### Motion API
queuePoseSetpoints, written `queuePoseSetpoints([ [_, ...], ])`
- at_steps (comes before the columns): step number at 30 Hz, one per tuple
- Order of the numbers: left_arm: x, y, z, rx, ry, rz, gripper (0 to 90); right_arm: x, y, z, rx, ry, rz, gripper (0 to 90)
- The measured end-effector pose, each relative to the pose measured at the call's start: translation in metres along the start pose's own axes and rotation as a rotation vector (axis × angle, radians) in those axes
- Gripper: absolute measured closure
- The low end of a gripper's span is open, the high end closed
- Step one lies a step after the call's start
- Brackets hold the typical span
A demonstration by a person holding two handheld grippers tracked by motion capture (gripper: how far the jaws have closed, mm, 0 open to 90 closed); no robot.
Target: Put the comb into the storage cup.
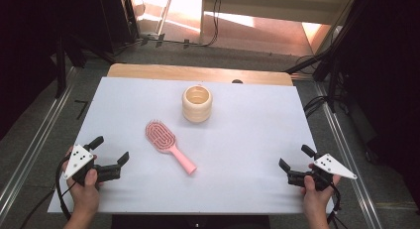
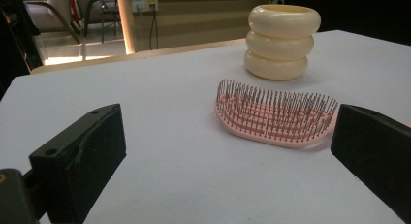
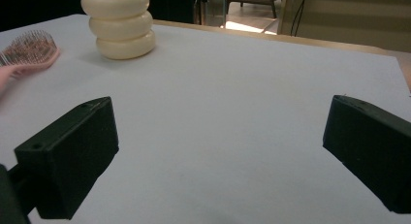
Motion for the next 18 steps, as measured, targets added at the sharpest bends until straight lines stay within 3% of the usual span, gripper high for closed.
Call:
queuePoseSetpoints([
  [8,0.0,0.0,0.0,-0.004,0.001,-0.005,0.0,0.0,0.006,-0.004,-0.004,-0.008,-0.029,0.0],
  [13,0.0,0.0,0.0,-0.004,0.0,-0.007,0.0,-0.003,0.012,-0.011,0.033,0.009,-0.033,0.0],
  [18,0.0,-0.001,0.001,-0.015,0.004,-0.009,0.0,-0.005,0.017,-0.016,0.028,0.017,-0.051,0.0],
])
Point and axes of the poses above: each handheld gripper's, and its own axes: x roughly backward along the jaws, z roughly out of its underside, y roughly to its left, the point moved 10 cm from there along -x, roughly forward along the jaws, and after that the axes turned 11 degrees about -z, right-handed, at the moved point
